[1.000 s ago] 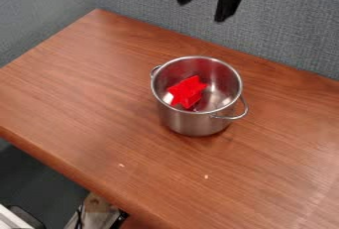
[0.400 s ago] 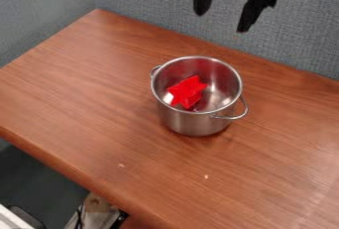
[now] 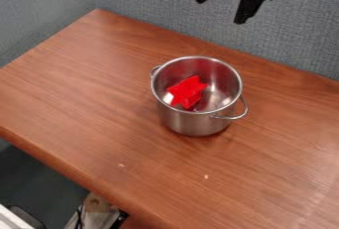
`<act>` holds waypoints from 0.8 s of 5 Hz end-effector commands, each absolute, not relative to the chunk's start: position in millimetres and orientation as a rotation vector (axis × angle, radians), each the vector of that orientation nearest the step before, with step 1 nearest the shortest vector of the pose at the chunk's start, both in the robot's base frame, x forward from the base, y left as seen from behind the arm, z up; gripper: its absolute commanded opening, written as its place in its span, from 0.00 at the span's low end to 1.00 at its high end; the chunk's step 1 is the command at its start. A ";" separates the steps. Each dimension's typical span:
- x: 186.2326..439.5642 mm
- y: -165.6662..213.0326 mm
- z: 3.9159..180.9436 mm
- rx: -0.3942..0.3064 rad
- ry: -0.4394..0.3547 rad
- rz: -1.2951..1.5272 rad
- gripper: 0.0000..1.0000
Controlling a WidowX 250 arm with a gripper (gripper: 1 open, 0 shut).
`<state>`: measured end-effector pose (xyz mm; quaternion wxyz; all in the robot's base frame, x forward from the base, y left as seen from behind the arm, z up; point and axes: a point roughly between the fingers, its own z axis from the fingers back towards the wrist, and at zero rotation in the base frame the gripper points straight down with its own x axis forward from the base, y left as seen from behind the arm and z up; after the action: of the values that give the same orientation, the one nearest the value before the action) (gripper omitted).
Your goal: Put the red object in the metal pot
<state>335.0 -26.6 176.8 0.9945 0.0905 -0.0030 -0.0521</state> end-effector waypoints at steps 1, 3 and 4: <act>316.7 -25.0 190.0 0.209 -0.033 -0.075 1.00; 321.2 -39.8 197.0 0.228 -0.082 -0.053 1.00; 313.4 -30.4 188.7 0.228 -0.088 -0.195 1.00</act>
<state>317.9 -37.5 172.8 0.9884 0.1095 -0.0180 -0.1037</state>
